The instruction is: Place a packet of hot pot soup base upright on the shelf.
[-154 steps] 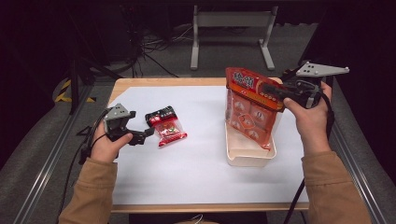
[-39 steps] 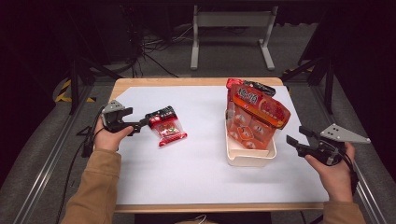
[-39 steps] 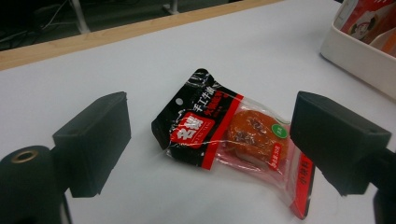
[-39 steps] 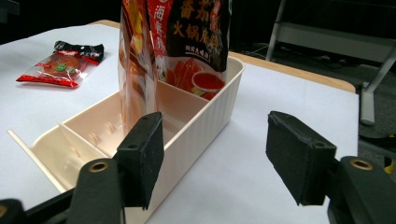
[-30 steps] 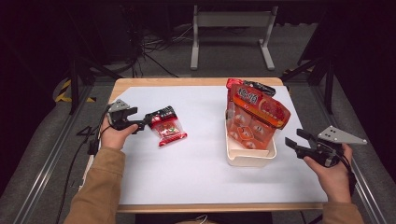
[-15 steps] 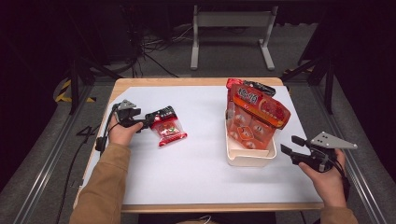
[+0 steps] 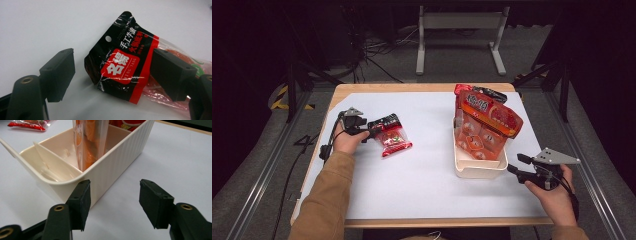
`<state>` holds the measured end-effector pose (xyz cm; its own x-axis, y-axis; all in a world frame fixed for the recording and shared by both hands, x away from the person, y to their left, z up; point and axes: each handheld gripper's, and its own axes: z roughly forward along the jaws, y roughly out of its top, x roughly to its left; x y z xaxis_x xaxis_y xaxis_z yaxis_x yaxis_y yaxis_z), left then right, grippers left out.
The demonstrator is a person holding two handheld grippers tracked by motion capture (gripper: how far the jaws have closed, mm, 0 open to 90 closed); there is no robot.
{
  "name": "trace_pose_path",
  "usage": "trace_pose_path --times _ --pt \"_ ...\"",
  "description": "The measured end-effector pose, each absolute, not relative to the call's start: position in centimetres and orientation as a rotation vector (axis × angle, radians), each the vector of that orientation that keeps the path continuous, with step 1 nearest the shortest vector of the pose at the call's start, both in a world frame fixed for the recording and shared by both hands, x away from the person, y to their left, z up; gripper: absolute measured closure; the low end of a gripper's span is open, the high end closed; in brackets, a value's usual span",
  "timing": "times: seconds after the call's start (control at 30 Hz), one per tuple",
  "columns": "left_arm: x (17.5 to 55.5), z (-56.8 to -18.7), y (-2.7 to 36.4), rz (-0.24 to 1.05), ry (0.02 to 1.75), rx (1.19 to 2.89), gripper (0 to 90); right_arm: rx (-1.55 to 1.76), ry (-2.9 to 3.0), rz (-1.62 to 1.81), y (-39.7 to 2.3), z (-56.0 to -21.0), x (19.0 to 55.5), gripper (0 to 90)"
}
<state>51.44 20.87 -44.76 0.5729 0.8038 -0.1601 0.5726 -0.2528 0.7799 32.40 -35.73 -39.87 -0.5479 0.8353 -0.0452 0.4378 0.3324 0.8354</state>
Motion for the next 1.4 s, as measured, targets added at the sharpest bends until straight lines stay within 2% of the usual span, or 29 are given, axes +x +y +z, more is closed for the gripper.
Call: trace_pose_path --times 0.3,0.53,0.67,0.83,0.87,0.9,1.0,1.17,1.4 --pt "52.0 -45.5 20.7 0.289 1.128 1.942 19.0 1.127 2.132 1.113 -35.8 -40.2 31.8 43.2" --pt "51.8 -45.4 20.6 0.292 1.076 1.951 34.8 1.141 2.12 1.116 -36.3 -40.2 31.6 43.0" --pt "51.6 -45.4 20.4 0.323 1.043 1.969 49.5 1.142 2.121 1.12 -36.3 -40.3 31.6 42.8" --pt "51.5 -45.3 20.4 0.33 1.03 1.981 65.1 1.142 2.119 1.123 -36.3 -40.3 31.6 42.5" --pt "51.5 -45.3 20.3 0.334 1.026 1.985 65.1 1.143 2.118 1.126 -36.4 -40.3 31.7 42.3" --pt "51.5 -45.3 20.3 0.336 1.025 1.993 71.0 1.147 2.116 1.129 -36.4 -40.3 31.7 42.1" --pt "51.5 -45.4 20.2 0.338 1.023 1.998 79.2 1.148 2.115 1.131 -36.4 -40.3 31.7 42.1" --pt "51.5 -45.4 20.1 0.341 1.024 2.009 87.5 1.149 2.108 1.13 -36.6 -40.3 31.6 42.1" --pt "51.5 -45.3 20.3 0.308 1.045 1.991 89.6 1.157 2.114 1.131 -36.7 -40.4 31.6 45.1"
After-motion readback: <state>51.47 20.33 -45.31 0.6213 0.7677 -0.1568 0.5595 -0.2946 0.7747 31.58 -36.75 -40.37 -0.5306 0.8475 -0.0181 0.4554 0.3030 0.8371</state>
